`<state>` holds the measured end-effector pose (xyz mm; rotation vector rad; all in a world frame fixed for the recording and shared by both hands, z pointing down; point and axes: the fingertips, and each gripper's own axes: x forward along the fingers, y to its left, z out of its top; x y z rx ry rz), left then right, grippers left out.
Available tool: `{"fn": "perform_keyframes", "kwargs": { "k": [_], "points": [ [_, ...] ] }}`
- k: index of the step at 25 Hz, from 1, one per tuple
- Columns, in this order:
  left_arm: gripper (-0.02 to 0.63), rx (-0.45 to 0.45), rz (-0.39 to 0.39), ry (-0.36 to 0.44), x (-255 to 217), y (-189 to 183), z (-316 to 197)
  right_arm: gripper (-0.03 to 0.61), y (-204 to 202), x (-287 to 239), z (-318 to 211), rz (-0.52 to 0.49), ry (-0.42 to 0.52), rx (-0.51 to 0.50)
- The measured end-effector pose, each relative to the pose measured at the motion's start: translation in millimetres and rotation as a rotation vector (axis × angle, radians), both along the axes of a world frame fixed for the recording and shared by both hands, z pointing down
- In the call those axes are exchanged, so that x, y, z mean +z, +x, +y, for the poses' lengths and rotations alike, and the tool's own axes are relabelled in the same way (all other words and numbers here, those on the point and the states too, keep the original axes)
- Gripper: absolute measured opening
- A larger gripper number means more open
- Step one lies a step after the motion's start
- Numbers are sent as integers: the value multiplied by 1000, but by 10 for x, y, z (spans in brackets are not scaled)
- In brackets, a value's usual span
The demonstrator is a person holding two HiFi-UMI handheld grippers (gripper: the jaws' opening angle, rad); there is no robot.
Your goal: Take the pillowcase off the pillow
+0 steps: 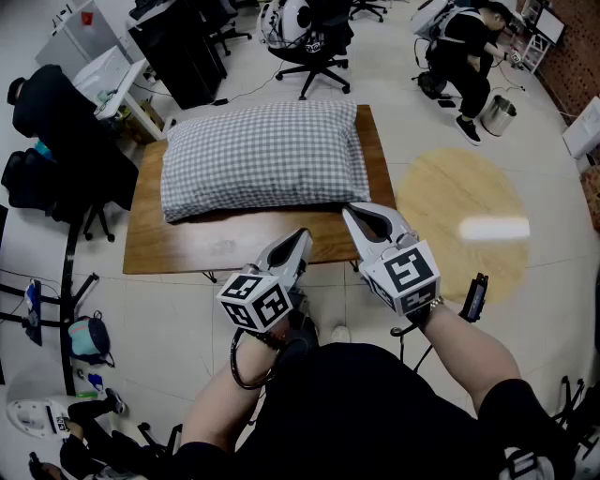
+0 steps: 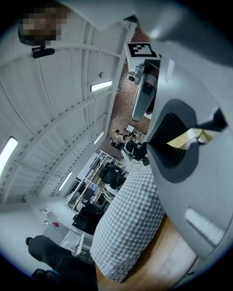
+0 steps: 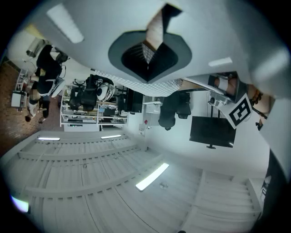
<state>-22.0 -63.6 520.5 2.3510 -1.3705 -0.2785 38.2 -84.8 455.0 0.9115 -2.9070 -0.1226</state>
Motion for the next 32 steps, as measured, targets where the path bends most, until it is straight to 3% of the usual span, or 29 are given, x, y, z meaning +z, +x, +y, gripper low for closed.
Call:
{"fn": "perform_keyframes", "kwargs": {
  "k": [13, 21, 32],
  "points": [
    [135, 3, 337, -194, 518, -449, -916, 8, -139, 202, -1162, 136, -80, 87],
    [198, 15, 509, -253, 768, -651, -1445, 31, -281, 546, -1831, 216, -194, 127],
    [224, -9, 591, -387, 1215, -984, -2177, 83, -497, 1115, -2929, 336, -361, 183]
  ]
}}
